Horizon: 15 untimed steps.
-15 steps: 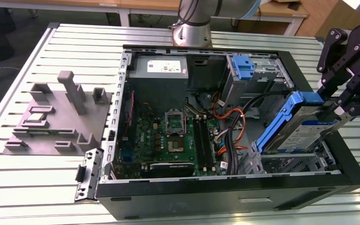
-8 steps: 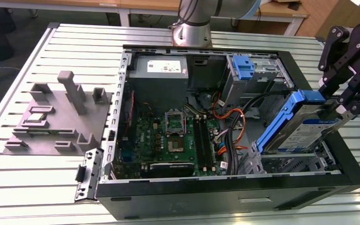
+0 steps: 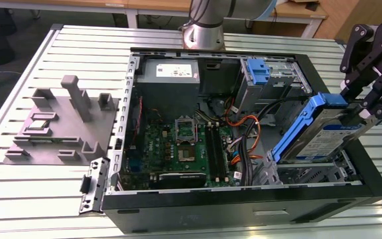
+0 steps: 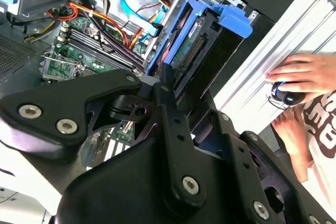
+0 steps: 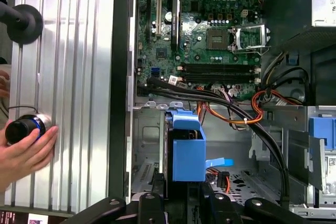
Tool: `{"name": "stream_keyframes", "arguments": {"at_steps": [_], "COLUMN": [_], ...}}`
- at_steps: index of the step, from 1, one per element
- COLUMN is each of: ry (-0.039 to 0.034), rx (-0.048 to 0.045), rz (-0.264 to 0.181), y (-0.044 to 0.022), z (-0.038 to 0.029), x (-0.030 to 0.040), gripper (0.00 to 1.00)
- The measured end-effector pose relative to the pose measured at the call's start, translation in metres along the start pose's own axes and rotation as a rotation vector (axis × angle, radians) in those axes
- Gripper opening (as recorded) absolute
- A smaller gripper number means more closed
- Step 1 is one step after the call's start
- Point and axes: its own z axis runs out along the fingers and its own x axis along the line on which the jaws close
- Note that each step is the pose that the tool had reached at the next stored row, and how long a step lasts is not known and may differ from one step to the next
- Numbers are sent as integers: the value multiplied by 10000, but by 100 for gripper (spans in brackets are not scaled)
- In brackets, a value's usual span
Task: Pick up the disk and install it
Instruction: 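Insert the disk into the insertion slot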
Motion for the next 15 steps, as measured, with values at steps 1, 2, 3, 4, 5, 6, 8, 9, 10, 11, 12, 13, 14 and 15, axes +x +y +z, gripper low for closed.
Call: {"name": "stream_keyframes", "arguments": {"at_steps": [1, 2, 3, 4, 5, 6, 8, 9, 10, 11, 12, 13, 14, 15], "ry": [0, 0, 0, -1, -1, 0, -2, -4, 0, 2, -1, -1, 0, 1], "rx": [37, 46, 46, 47, 47, 47, 50, 56, 59, 59, 60, 60, 60, 60], "rz": [1, 0, 0, 1, 0, 0, 1, 1, 0, 1, 1, 0, 1, 1], "y": [2, 2, 2, 3, 3, 3, 3, 3, 2, 2, 2, 2, 2, 2], "z": [0, 1, 0, 1, 1, 1, 2, 9, 17, 23, 31, 40, 43, 43], "x": [0, 0, 0, 0, 0, 0, 0, -1, -1, -1, 0, 0, 0, 0], "gripper": [35, 35, 35, 35, 35, 35, 35, 35, 35, 35, 35, 35, 35, 35]}}
